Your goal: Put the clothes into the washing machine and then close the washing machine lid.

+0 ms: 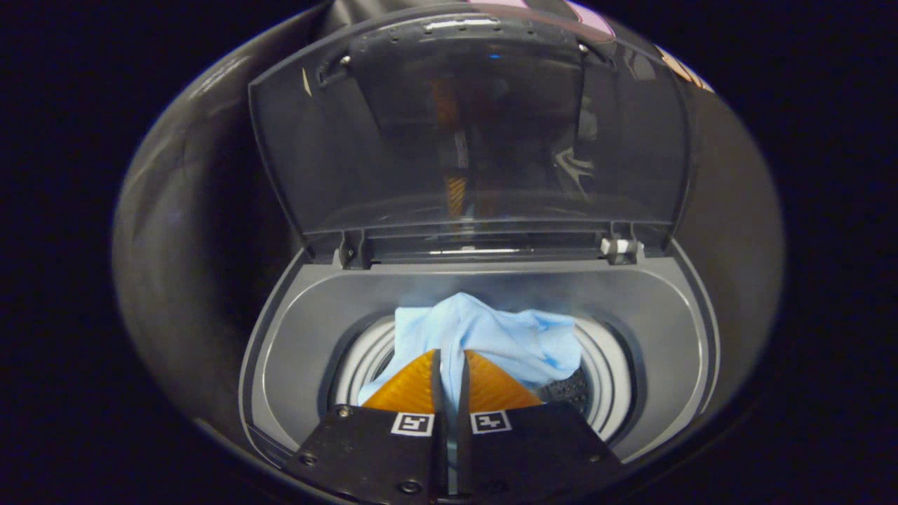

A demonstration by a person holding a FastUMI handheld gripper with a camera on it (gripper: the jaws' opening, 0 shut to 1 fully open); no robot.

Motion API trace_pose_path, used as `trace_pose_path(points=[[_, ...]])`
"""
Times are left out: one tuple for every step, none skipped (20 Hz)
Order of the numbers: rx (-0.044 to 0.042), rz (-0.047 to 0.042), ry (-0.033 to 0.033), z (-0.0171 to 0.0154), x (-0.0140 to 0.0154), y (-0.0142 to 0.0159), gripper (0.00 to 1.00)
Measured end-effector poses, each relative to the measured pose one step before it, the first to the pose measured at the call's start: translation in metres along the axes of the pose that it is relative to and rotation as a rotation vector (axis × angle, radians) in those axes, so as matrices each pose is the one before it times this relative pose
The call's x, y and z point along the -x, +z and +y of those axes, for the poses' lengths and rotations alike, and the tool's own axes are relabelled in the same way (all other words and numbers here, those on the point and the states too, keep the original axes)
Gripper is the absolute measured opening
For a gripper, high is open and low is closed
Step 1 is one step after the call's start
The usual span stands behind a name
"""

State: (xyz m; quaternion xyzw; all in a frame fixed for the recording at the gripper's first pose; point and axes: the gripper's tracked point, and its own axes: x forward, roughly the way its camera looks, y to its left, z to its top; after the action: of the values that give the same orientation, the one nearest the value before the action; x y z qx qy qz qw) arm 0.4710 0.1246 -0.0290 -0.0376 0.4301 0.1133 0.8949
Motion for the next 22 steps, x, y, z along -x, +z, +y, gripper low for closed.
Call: trace_pose_path(points=[[-0.00499, 0.02218, -0.01044, -0.00141, -0.00591, -0.00936, 0.05], [-0.00830, 0.02495, -0.02012, -0.00334, -0.00091, -0.00476, 0.07], [-0.00879, 0.02045, -0.02023, -0.00318, -0.00524, -0.00518, 0.08], [-0.00878, 0.01411, -0.01127, -0.00242, -0.00320, -0.00351, 0.11], [-0.00442, 0.00879, 0.00158, 0.00089, -0.00036, -0.00060, 0.14], [-0.00124, 0.00986, 0.00633, 0.00054, 0.00003, -0.00214, 0.17], [0.00053, -0.00828, 0.00117, 0.00016, 0.00172, 0.00179, 0.21], [0.00510, -0.02009, -0.01804, -0.00253, -0.00035, 0.00445, 0.27], [0.00062, -0.00306, -0.02119, -0.00169, 0.00021, -0.00099, 0.34], [0.01028, 0.00688, -0.01871, -0.00282, 0.00040, -0.00060, 0.47], [0.00267, 0.00603, -0.01759, -0.00295, -0.00101, -0.00109, 0.60], [-0.00458, 0.00728, -0.01729, -0.00267, -0.00012, -0.00085, 0.73], [-0.00710, 0.00400, -0.00637, -0.00117, 0.00075, -0.00121, 0.79], [-0.00403, 0.00112, 0.00347, 0.00016, 0.00057, 0.00053, 0.85], [-0.00315, -0.01007, 0.00563, 0.00006, 0.00227, 0.00101, 0.91], [-0.00500, -0.03674, -0.00038, -0.00079, 0.00252, 0.00635, 0.98], [-0.00277, -0.04206, -0.00420, -0.00050, 0.00327, 0.00701, 0.98], [-0.00207, -0.03474, -0.00115, -0.00076, 0.00523, 0.00734, 0.99], [-0.00106, -0.01049, 0.00145, -0.00093, 0.00737, 0.00337, 0.99], [-0.01078, -0.01472, 0.00692, 0.00021, 0.00779, 0.00512, 0.99], [-0.01171, -0.01619, -0.00501, -0.00074, 0.00717, 0.00583, 0.99], [-0.01795, -0.02629, -0.00940, -0.00242, 0.00638, 0.00947, 0.99]])
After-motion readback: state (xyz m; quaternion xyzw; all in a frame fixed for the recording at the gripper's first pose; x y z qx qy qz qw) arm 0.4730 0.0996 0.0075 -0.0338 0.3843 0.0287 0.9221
